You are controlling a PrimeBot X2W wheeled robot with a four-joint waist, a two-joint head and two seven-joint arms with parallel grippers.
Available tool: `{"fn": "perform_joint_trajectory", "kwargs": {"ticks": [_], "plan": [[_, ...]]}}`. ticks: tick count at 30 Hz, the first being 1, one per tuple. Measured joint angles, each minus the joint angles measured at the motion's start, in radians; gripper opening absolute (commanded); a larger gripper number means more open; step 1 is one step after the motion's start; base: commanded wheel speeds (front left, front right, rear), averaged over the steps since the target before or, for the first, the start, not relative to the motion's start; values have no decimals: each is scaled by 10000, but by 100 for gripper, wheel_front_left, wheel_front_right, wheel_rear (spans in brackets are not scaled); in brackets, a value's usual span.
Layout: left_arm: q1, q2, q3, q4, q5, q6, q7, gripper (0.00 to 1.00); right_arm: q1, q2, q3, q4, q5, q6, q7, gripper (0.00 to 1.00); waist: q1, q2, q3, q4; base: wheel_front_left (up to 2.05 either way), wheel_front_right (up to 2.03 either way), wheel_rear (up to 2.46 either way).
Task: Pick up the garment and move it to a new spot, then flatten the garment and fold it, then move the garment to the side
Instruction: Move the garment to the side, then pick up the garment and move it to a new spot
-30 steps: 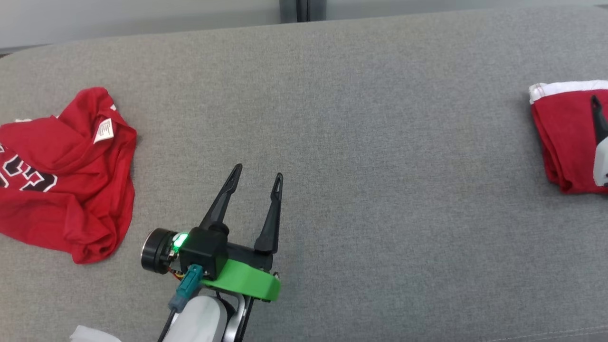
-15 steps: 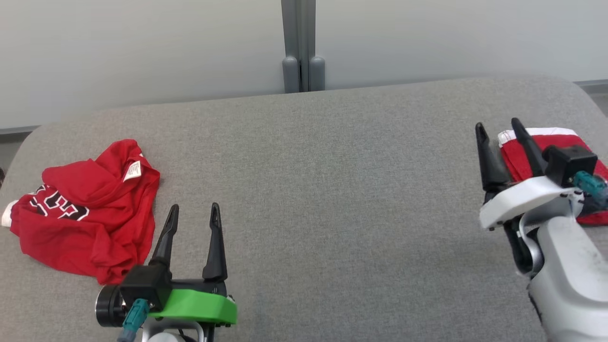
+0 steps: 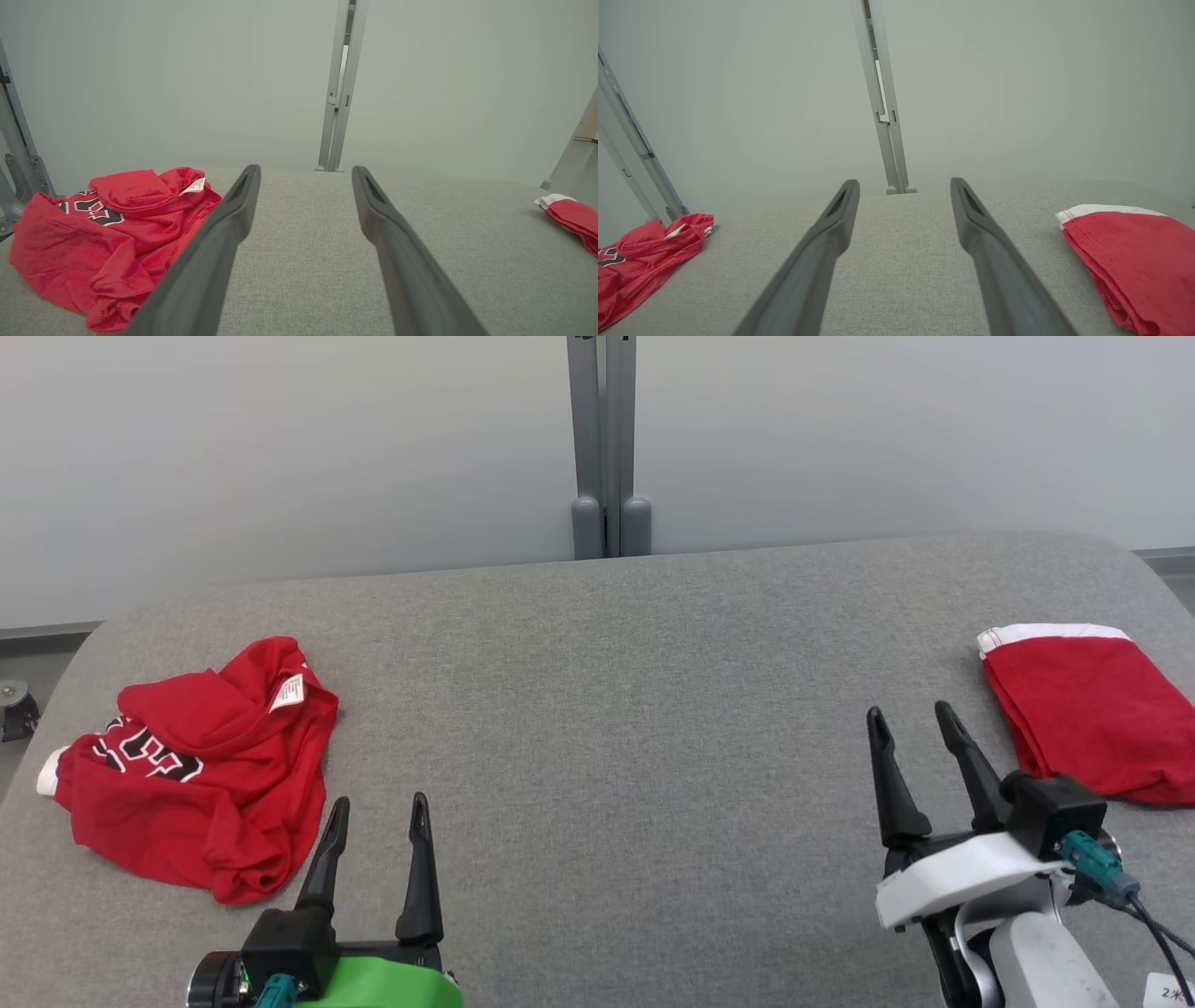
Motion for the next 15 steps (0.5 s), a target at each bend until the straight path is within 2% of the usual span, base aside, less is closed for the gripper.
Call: {"fn": "perform_joint_trajectory", "kwargs": {"ticks": [4, 15], "plan": [[148, -2, -88, 6, 17, -4, 0, 100, 479, 109, 52, -104, -184, 0, 0, 100, 0, 0, -26, 2, 0, 0, 0], [232, 0, -63, 79, 42, -17, 0, 100, 612, 180, 31, -270, -307, 0, 0, 100, 0, 0, -36, -83, 0, 0, 0]]}}
